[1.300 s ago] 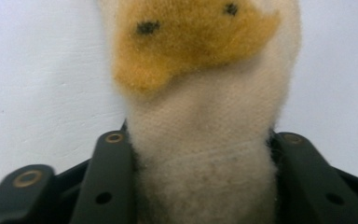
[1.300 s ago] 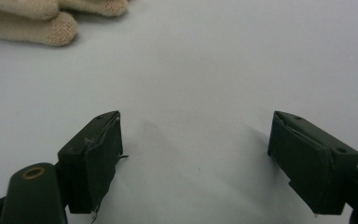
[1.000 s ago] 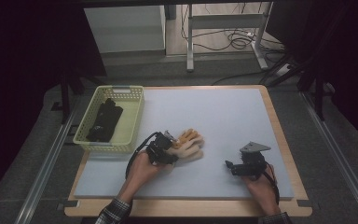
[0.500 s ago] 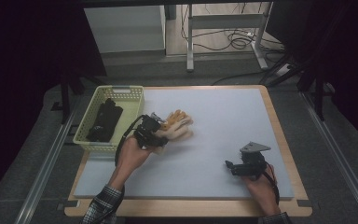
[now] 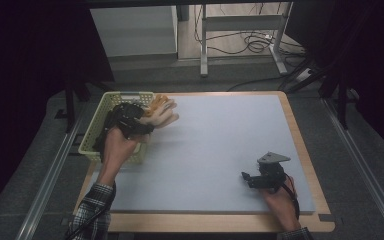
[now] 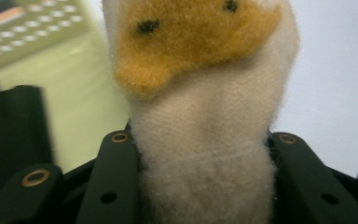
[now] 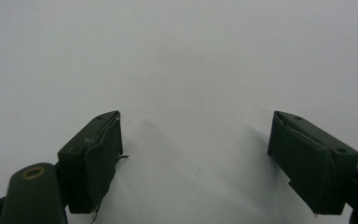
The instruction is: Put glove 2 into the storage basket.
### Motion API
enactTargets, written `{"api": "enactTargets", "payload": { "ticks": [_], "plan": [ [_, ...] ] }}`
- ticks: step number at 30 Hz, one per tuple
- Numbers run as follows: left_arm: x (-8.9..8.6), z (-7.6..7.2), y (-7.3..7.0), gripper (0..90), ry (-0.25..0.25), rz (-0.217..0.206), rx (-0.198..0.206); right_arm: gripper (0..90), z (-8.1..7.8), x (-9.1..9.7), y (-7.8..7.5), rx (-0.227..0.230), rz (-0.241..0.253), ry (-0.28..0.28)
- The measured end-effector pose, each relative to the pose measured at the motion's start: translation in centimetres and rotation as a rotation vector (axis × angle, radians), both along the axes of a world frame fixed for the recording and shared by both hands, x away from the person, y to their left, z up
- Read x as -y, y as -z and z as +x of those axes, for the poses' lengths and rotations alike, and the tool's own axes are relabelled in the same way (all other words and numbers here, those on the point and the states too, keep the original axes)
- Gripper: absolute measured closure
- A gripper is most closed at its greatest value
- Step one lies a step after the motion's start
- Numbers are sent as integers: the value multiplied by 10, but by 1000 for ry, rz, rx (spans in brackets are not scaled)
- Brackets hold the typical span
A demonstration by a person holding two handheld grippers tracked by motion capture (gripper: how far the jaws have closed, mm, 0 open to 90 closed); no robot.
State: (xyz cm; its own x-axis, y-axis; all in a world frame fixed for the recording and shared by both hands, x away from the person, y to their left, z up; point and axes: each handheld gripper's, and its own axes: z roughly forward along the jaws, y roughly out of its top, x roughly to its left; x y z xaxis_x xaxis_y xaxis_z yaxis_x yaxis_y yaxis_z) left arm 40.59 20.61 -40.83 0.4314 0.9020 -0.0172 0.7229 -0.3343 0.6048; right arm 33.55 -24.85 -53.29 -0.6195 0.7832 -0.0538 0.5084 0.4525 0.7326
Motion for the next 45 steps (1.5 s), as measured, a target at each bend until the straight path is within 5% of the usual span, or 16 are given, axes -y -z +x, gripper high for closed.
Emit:
{"api": "enactTargets", "payload": {
  "ticks": [11, 22, 31, 33, 36, 39, 45],
  "plan": [
    [-50, 18, -1, 591, -155, 19, 3, 174, 0, 0, 0, 0, 0, 0],
    [-78, 43, 34, 586, -254, 54, -73, 174, 0, 0, 0, 0, 0, 0],
    [-61, 58, 78, 577, -204, 94, -184, 174, 0, 0, 0, 0, 1, 0],
    [-54, 61, 81, 571, -185, 150, -210, 174, 0, 0, 0, 0, 1, 0],
    [-49, 64, 81, 559, -144, 96, -241, 174, 0, 0, 0, -1, 1, 0],
    [-40, 69, 87, 528, -115, 145, -281, 174, 0, 0, 0, -1, 1, 0],
    [-43, 74, 90, 288, -98, 148, -363, 174, 0, 0, 0, 0, 1, 0]
  ]
}}
